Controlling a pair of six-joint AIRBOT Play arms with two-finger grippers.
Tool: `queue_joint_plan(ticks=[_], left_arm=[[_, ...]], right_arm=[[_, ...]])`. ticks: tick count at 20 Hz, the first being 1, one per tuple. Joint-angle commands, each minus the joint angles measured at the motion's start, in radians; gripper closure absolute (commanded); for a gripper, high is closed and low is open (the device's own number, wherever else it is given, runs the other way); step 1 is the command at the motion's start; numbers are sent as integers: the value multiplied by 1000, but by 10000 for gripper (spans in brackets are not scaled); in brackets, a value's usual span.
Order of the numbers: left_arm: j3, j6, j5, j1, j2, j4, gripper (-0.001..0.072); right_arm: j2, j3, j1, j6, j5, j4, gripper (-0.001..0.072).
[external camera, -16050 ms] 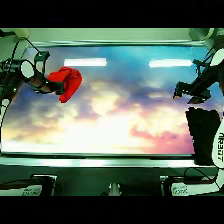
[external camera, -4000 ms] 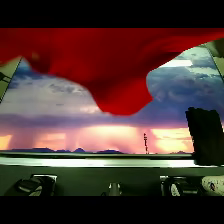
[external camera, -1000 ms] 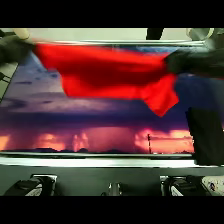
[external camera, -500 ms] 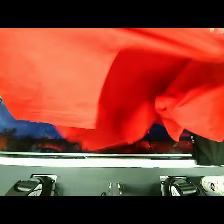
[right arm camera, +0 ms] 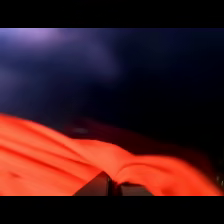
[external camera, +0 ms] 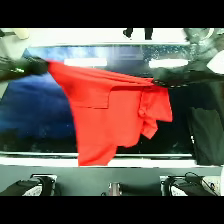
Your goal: Fold the shirts.
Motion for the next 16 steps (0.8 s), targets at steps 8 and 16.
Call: queue_joint_plan(ticks=[8,16], left_arm=[[-66,-211,-31,23,-385,-249,187],[-198,2,-433,273,-277,-181,107]], right_arm=[[-375,13,-22,41,-218,294,320],[-229,-155,-351,-100,300,109,181]])
